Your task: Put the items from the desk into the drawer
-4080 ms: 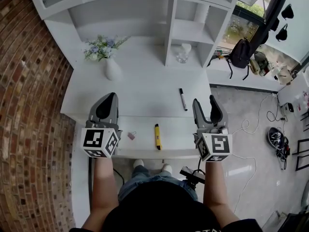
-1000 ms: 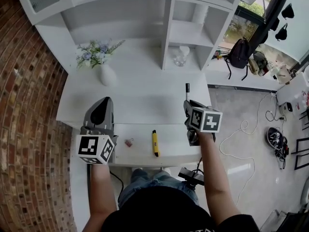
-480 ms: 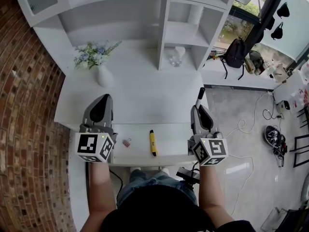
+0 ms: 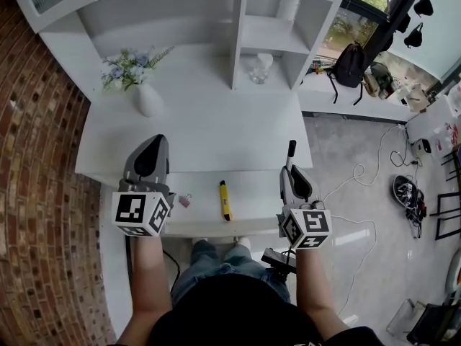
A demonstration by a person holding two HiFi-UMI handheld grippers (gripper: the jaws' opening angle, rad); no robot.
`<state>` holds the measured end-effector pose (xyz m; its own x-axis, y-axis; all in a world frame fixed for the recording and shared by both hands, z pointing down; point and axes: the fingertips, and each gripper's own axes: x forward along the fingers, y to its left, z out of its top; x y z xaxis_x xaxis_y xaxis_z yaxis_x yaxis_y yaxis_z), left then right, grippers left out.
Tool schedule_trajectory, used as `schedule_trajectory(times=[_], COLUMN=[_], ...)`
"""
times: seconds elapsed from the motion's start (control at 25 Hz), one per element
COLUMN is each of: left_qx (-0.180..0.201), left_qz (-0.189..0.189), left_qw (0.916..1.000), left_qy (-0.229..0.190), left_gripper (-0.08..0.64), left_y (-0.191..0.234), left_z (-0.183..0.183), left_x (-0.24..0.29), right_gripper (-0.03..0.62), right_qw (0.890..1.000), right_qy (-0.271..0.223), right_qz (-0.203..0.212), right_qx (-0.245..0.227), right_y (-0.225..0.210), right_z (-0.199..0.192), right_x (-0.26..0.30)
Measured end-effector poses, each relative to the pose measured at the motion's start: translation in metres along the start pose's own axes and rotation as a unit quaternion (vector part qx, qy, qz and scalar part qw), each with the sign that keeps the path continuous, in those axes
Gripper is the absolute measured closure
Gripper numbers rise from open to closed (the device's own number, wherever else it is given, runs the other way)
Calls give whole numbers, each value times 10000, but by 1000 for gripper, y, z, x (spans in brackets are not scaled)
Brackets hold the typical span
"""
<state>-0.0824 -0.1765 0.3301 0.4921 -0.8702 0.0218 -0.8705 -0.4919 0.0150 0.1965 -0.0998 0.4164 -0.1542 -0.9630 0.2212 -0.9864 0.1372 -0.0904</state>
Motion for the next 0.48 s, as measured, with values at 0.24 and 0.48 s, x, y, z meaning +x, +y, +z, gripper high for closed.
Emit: schedule_trajectory(times=[0.24, 0.48], left_qx=[-160, -310], left_qz=[-29, -90], left_qw=[9995, 9976], left_qy=[258, 619], left_gripper=[555, 557], left_y=[-3, -13], left_z=[-27, -65], left_x=[5, 9], right_gripper=[512, 512], right_qw=[9981, 9878], right_qy=[603, 1557], right_qz=[44, -7], right_qx=[72, 37], right_y=[1, 0], right_z=[-40, -91], right_x=[-5, -20])
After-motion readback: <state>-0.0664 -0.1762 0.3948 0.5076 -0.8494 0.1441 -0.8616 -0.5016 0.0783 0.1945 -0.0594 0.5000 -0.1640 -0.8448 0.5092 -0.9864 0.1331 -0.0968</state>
